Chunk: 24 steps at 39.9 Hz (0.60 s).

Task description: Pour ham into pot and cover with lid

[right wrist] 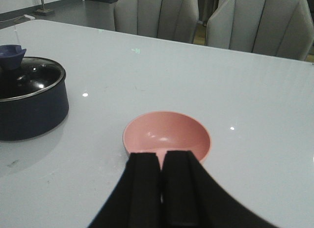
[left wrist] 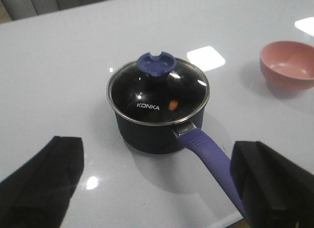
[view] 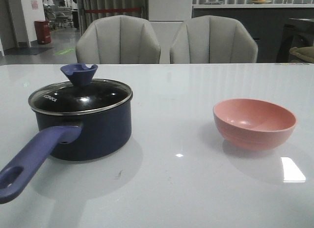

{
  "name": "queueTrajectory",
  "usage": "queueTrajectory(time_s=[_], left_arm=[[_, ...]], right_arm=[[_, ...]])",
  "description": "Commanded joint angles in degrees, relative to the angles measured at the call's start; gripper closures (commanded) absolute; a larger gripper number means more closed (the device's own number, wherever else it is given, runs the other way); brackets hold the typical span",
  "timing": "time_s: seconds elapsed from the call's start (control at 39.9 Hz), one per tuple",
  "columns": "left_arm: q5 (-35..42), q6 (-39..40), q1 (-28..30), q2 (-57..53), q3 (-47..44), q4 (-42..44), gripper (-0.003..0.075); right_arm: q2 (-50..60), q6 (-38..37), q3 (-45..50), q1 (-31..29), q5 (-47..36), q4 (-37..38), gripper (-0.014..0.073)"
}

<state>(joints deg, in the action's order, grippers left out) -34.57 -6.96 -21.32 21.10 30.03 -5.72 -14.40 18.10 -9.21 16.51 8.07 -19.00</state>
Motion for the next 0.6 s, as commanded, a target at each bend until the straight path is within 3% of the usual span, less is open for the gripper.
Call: queueTrajectory(time_s=[0.0, 0.1, 0.18, 0.28, 0.3, 0.38, 0.45, 0.58], left_arm=[[6.87, 0.04, -0.06, -6.40, -2.43, -0.27, 0.0095], [7.04, 0.04, -0.06, -13.03, -6.14, -0.27, 0.0099], [7.19, 0.04, -0.06, -16.03, -7.83, -0.27, 0.0155], [9.04, 0.04, -0.06, -18.50, -8.35, -0.66, 0.0348], [9.60, 0.04, -0.06, -18.88, -8.35, -0.66, 0.0442], [10.43, 0.04, -0.06, -19.00, -8.35, -0.66, 0.0629], [10.85, 0.04, -0.06, -19.00, -8.35, -0.66, 0.0573], [10.45, 0.04, -0.06, -19.00, -8.60, -0.66, 0.0589]], right_arm=[[-0.28, 0.68, -1.51, -0.06, -4.07, -0.12, 0.0448], [-0.28, 0.68, -1.51, -0.06, -4.07, -0.12, 0.0448], [-0.28, 0.68, -1.51, -0.06, -4.07, -0.12, 0.0448], [-0.28, 0.68, -1.51, -0.06, -4.07, -0.12, 0.0448], [-0.28, 0.68, -1.51, -0.06, -4.07, -0.12, 0.0448], [-0.28, 0.68, -1.51, -0.06, -4.07, -0.12, 0.0448], [-0.28, 0.68, -1.51, -0.06, -4.07, -0.12, 0.0448], [-0.28, 0.68, -1.51, -0.06, -4.07, -0.12, 0.0448]])
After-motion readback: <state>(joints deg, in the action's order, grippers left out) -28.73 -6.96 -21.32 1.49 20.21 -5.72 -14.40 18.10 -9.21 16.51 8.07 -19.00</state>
